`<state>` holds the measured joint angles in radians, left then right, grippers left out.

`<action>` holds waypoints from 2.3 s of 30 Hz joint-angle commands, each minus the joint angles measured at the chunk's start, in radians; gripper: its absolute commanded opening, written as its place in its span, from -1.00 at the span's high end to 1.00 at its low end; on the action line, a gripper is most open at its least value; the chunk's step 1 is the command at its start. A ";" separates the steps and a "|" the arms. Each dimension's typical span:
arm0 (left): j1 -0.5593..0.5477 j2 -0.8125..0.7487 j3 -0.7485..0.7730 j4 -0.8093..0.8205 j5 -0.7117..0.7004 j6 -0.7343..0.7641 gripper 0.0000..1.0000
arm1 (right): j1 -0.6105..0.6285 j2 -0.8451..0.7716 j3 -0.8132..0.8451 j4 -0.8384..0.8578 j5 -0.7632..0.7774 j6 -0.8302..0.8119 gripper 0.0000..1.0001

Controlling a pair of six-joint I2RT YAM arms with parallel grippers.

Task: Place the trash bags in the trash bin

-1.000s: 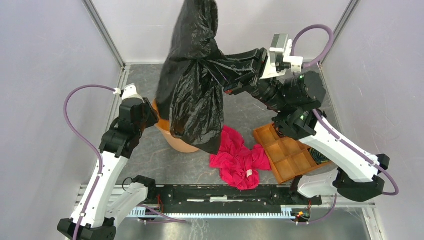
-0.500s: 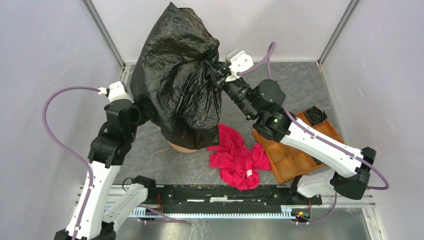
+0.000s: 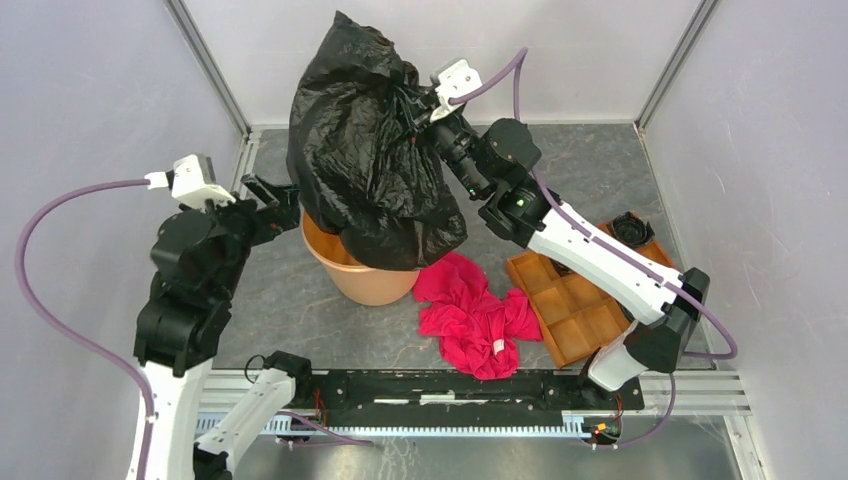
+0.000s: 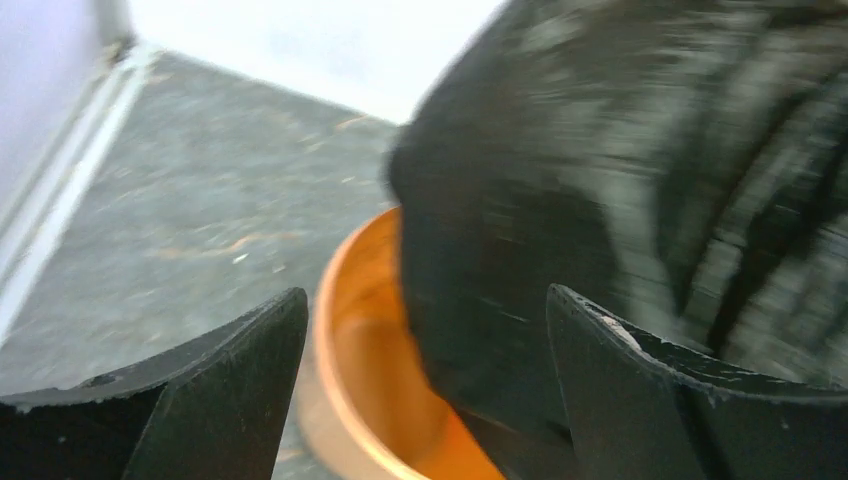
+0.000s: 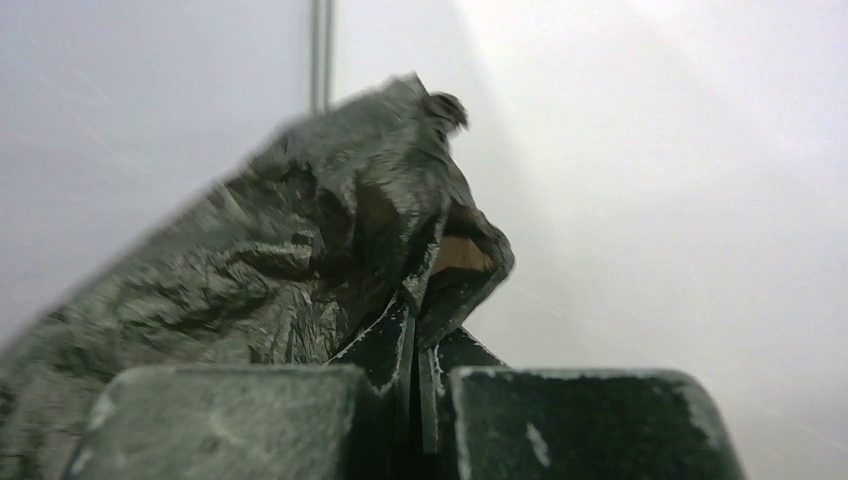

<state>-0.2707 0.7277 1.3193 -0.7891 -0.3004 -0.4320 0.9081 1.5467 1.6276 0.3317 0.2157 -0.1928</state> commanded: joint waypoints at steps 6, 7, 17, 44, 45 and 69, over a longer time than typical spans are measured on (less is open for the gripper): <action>-0.002 -0.044 -0.109 0.506 0.803 -0.163 -0.92 | 0.006 0.012 0.087 0.100 -0.154 0.184 0.99; -0.002 -0.022 -0.154 0.567 0.883 -0.218 -0.91 | 0.005 -0.007 0.052 0.116 -0.156 0.206 0.99; -0.072 -0.055 -0.374 0.681 1.062 -0.227 -0.86 | 0.005 -0.082 -0.074 0.197 -0.060 0.516 0.99; -0.075 -0.435 -0.364 0.365 0.521 -0.030 -1.00 | 0.035 -0.229 -0.219 0.401 -0.128 1.166 0.99; -0.076 -0.437 -0.372 0.364 0.495 -0.039 -1.00 | 0.035 -0.228 -0.219 0.409 -0.129 1.159 0.99; -0.076 -0.240 -0.415 0.686 0.974 -0.453 0.96 | 0.032 -0.230 -0.172 0.224 -0.120 1.120 0.99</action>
<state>-0.3447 0.4957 0.8642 -0.1787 0.4957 -0.7219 0.9405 1.4063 1.4605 0.6674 -0.0502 0.9962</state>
